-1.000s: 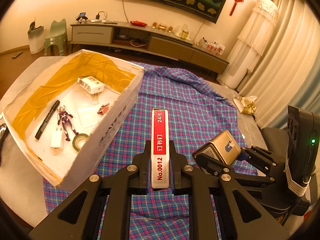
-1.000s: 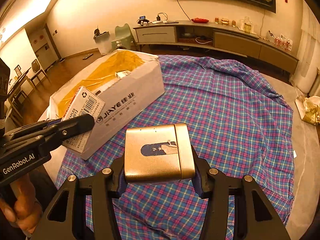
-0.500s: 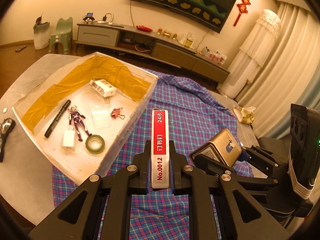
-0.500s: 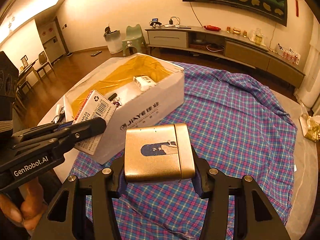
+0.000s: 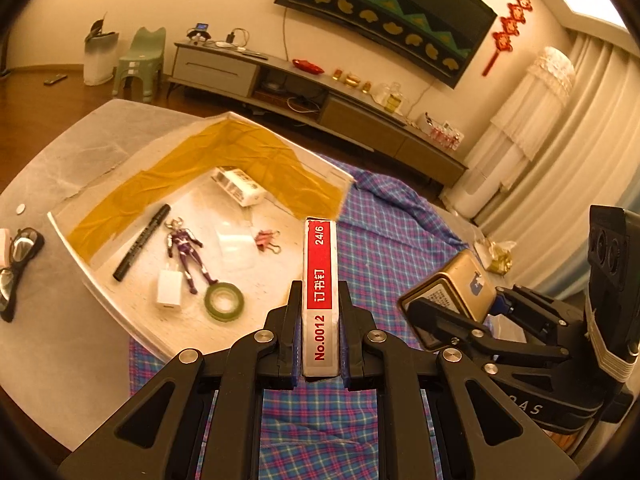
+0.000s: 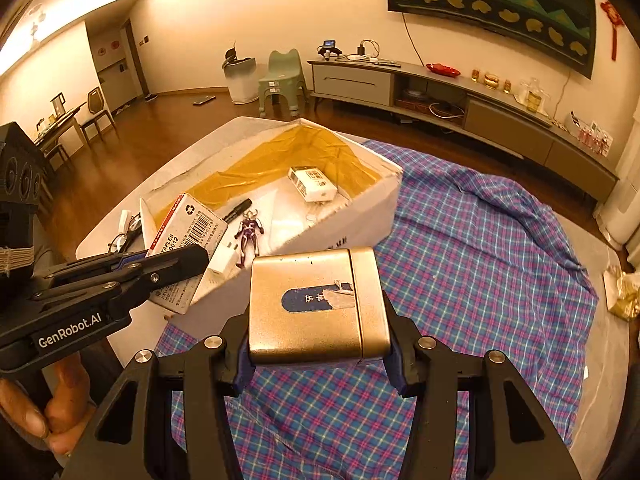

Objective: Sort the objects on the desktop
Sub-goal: 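Carry the staple box and tan box with both grippers over the cardboard box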

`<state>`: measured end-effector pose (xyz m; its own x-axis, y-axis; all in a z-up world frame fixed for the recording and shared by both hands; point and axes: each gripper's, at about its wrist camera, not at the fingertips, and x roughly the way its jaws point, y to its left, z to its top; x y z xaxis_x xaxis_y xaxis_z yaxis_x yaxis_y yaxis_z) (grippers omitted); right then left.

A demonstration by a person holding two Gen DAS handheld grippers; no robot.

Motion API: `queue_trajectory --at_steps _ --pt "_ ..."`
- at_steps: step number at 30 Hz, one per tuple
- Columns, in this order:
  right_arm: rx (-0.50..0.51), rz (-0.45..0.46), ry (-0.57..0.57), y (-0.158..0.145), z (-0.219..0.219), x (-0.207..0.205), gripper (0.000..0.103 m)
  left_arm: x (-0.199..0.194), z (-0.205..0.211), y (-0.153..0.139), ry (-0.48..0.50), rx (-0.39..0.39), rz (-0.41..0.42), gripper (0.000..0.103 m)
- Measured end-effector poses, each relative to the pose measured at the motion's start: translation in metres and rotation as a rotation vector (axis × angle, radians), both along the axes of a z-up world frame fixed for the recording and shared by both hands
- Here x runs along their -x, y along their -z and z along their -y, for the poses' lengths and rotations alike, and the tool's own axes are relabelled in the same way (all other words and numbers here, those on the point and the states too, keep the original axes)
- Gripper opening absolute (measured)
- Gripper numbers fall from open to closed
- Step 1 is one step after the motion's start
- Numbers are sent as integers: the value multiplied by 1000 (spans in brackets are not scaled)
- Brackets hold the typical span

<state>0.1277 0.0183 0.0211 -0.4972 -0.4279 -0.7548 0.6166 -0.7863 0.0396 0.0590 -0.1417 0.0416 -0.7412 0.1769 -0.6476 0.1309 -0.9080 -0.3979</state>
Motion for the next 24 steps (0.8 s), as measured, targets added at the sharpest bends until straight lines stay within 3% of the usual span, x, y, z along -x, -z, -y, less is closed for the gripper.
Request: queue_trajectory --at_steps 24 --pt "-55 -27 -85 -13 67 31 53 28 74 6 -102 -31 9 14"
